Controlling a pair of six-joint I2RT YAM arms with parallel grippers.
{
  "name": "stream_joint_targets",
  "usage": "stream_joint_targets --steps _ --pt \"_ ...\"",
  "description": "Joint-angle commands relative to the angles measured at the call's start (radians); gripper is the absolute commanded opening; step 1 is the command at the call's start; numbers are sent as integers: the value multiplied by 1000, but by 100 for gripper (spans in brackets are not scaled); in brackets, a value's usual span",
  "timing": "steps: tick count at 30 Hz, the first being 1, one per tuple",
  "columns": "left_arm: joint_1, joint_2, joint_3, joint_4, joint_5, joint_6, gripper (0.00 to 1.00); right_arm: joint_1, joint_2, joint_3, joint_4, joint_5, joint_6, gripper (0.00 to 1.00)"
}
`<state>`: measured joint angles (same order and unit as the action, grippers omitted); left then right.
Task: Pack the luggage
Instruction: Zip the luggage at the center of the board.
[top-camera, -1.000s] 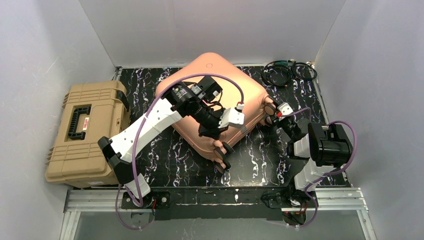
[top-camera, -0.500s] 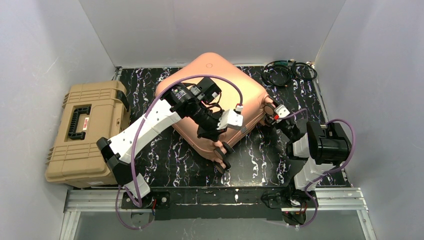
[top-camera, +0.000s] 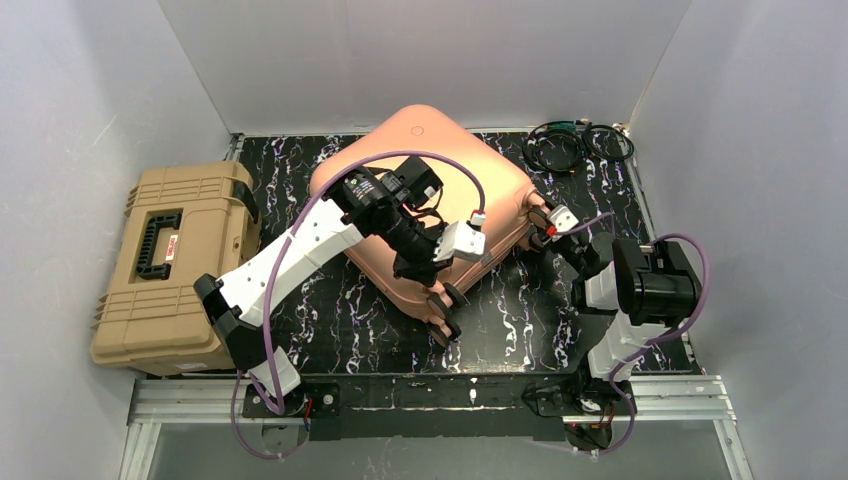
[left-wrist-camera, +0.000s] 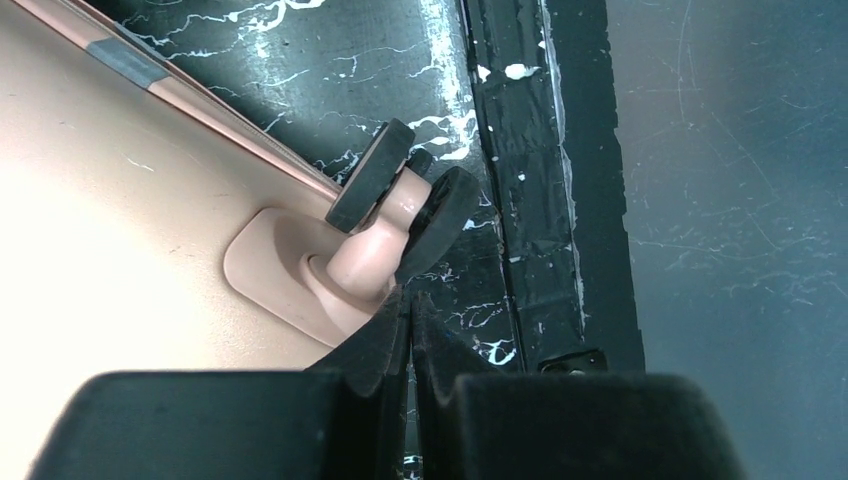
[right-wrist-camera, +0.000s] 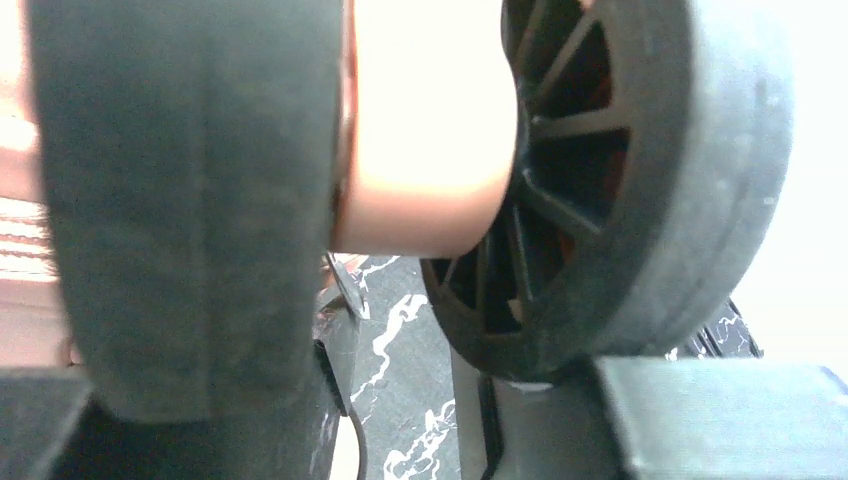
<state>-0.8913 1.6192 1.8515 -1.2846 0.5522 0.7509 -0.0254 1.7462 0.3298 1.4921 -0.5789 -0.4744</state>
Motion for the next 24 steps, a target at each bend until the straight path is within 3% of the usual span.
stream_joint_targets --steps 1,9,14,18,21,24 --pt "5 -35 -11 -50 49 18 0 23 12 56 297 -48 -17 41" --pt "4 -37 -15 -67 70 36 0 55 5 33 297 -122 -63 14" --pt "5 -34 -4 -79 82 43 0 55 -4 11 295 -141 -57 13" --pt "3 -32 7 -101 114 62 0 54 -19 6 295 -142 -28 1" --pt "3 -23 21 -126 162 83 0 51 -26 10 296 -136 6 1" --pt "4 -7 44 -140 194 98 17 35 -31 25 296 -133 118 1"
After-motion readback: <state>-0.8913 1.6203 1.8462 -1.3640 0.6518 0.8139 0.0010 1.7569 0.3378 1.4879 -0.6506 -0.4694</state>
